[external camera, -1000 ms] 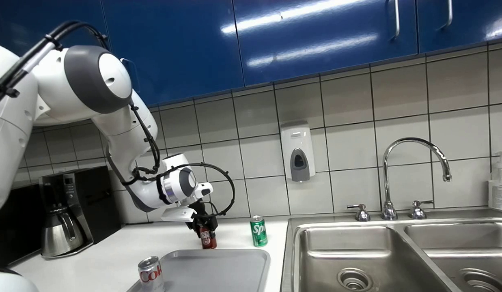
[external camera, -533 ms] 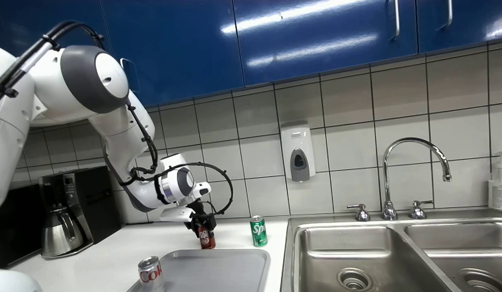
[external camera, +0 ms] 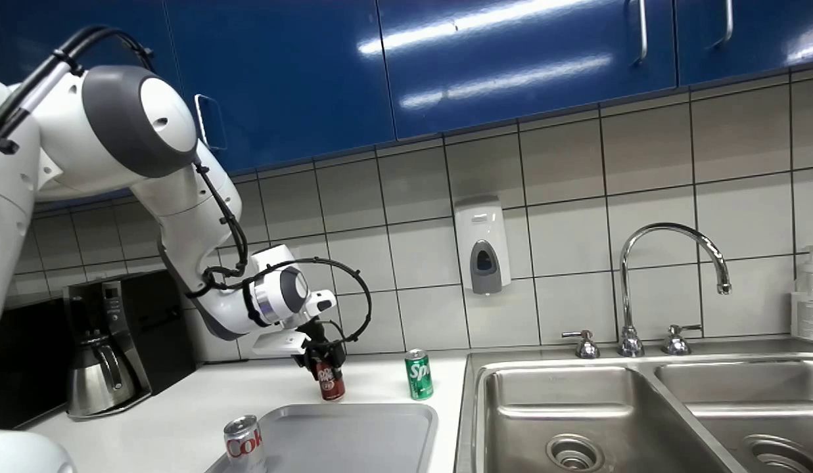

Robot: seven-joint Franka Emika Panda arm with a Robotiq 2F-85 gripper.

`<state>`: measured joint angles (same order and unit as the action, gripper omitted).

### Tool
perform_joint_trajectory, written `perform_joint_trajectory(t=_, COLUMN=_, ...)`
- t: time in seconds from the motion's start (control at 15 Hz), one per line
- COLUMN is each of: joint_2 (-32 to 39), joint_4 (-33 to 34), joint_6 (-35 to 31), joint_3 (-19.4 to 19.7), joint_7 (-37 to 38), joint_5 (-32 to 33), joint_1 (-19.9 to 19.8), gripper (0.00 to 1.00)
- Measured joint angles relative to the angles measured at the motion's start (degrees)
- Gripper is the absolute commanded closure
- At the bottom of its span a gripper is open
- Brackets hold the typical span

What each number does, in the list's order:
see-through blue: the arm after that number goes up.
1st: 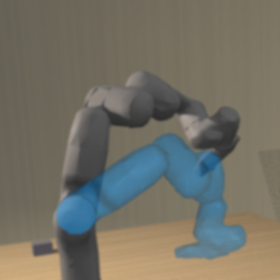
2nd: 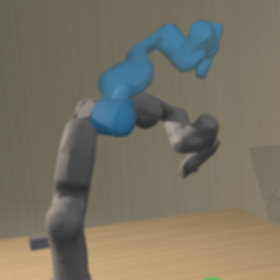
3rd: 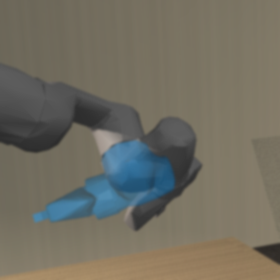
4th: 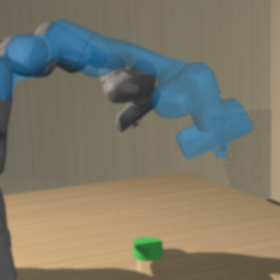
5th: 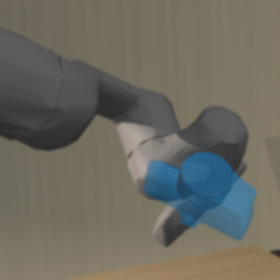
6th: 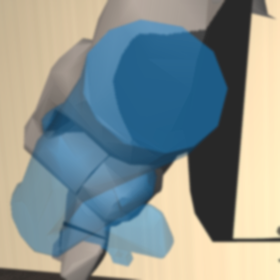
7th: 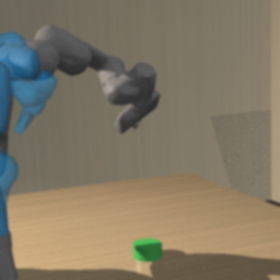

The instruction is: Put the cans on the grey tray

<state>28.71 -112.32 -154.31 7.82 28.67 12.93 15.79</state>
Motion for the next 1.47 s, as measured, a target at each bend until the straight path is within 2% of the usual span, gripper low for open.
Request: perform_joint_trajectory(t=1.47, joint_2=-11.1, joint_4=-15.7, joint_6=-0.2, joint_3=1.8, joint_7=2.5, joint_5=0.9, joint_1=0.8, gripper=0.61)
